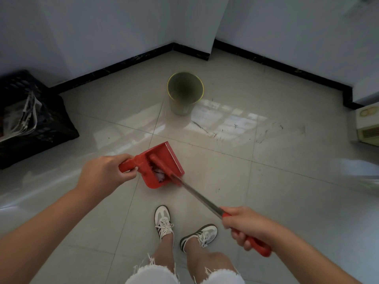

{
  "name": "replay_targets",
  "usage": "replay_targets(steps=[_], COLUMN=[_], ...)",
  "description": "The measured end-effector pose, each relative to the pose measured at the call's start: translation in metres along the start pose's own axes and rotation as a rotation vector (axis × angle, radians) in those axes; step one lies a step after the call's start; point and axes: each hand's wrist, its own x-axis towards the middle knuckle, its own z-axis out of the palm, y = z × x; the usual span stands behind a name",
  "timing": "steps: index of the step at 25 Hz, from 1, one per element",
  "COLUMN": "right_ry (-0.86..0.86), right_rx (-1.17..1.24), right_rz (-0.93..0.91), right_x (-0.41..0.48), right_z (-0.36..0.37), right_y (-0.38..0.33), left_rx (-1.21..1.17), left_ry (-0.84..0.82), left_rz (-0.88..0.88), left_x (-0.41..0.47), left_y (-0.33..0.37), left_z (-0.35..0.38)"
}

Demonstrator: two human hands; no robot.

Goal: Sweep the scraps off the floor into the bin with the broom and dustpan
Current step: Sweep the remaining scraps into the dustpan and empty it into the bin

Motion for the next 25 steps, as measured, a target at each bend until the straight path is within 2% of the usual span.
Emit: replay_targets(steps=[4,8,13,16,19,22,25], right_ry=[0.001,0.107,0.233,0.260,0.255,0.228,0.232], right_rx=[0.252,0.276,0.384,0.450,0.484,0.446,0.406], right_rz=[-0.002,-0.084,-0.064,-0.045,-0.026,0.019,0.042], right_x=[-0.051,-0.085,-0.087,-0.081,-0.063,-0.045,-0.031], right_z=[-0.035,-0.046,-0.087,-0.132,-0.182,-0.228,-0.268], right_y=[0.022,0.046,0.067,0.078,0.083,0.077,0.060], left_rx=[-0.009,-0.044,-0.069,-0.060,-0.115,-0.182,-0.321], left_ry=[-0.004,-0.043,-0.108,-0.054,0.078,0.193,0.229], left_rz=[0.029,-0.005,-0.023,-0.017,-0.039,-0.083,-0.159], left_x=[-0.001,-0.004,-0.004,0.006,0.004,0.000,0.004], left_y=[-0.008,-0.007,0.021,0.062,0.100,0.136,0.180], left_z=[0.002,-0.001,-0.026,-0.056,-0.090,-0.128,-0.153])
